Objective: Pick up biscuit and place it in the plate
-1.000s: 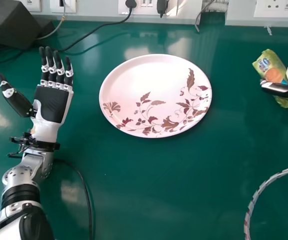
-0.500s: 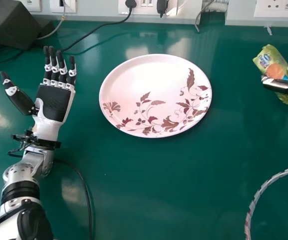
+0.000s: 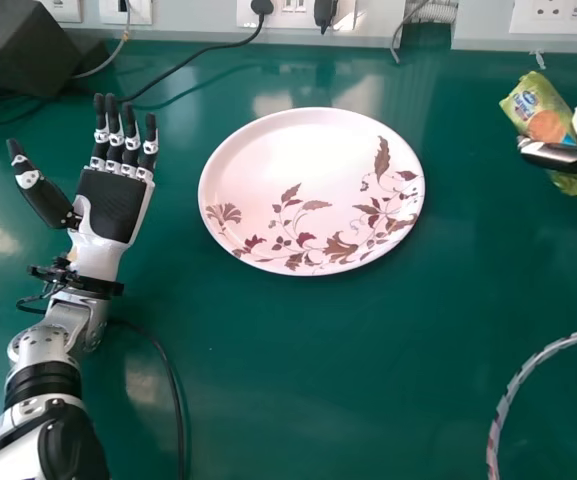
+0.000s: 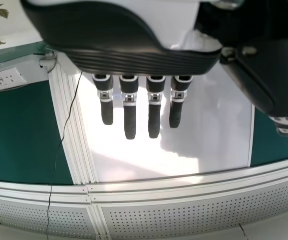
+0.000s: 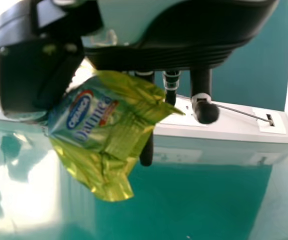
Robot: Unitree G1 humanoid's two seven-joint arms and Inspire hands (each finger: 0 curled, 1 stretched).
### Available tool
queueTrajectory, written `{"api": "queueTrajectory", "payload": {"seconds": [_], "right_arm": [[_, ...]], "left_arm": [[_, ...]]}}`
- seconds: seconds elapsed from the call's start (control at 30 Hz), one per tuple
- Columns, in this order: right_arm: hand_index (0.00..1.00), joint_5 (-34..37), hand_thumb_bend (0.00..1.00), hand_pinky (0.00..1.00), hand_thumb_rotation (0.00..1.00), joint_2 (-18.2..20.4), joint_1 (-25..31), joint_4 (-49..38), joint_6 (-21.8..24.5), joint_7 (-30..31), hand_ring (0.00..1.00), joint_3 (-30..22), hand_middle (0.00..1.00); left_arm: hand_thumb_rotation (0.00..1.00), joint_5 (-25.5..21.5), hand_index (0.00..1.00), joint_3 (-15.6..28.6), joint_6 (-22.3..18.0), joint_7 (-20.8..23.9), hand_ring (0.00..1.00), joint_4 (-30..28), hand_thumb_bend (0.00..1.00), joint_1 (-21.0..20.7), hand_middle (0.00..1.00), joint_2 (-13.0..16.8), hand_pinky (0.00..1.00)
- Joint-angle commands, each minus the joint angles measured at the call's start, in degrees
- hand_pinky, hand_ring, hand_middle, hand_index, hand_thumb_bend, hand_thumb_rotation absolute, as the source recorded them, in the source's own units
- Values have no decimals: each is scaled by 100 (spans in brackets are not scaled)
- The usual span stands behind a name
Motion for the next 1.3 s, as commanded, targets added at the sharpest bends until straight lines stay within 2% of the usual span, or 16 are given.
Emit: {"api": "queueTrajectory", "payload": {"seconds": [0.0,0.13,0.23,0.33,0.57,0.7,0.8,0.87,1.07,1.27], "right_arm": [[49,-86,51,6,0,-109,-125,-199,-18,60,8,-100,48],[49,-112,51,6,0,-112,-106,-319,-49,99,8,-123,48],[49,-129,51,6,0,-130,-65,-431,-94,112,8,-160,48],[49,-182,51,6,0,-129,-21,-568,-79,164,8,-201,48],[49,-236,51,6,0,-155,45,-835,-110,238,8,-265,48],[49,-294,51,6,0,-131,58,-975,-71,299,8,-295,48],[49,-365,51,6,0,-94,50,-1091,-66,347,8,-309,48],[49,-404,51,6,0,-80,35,-1174,-88,387,8,-308,48],[49,-438,51,5,0,3,-28,-1328,-214,377,8,-311,48],[49,-489,51,5,0,109,-163,-1451,-294,531,8,-278,48]], "left_arm": [[52,151,90,-29,-34,-36,73,245,99,462,76,-176,84],[52,179,90,-50,-43,-168,71,318,99,477,75,-136,79],[52,206,90,-58,-45,-270,66,410,100,466,68,-92,74],[51,240,89,-57,-97,-319,63,462,100,468,65,-73,73],[51,272,87,-66,-89,-423,63,541,100,444,65,-68,75],[49,286,89,-60,-104,-366,64,572,99,424,66,-73,77],[49,308,89,-65,-122,-352,72,580,99,417,76,-68,81],[49,294,88,-42,-123,-315,75,546,99,425,79,-98,82],[49,316,88,-51,-172,-382,75,597,99,421,79,-85,79],[51,346,90,-80,-167,-499,78,730,99,384,83,-14,85]]}}
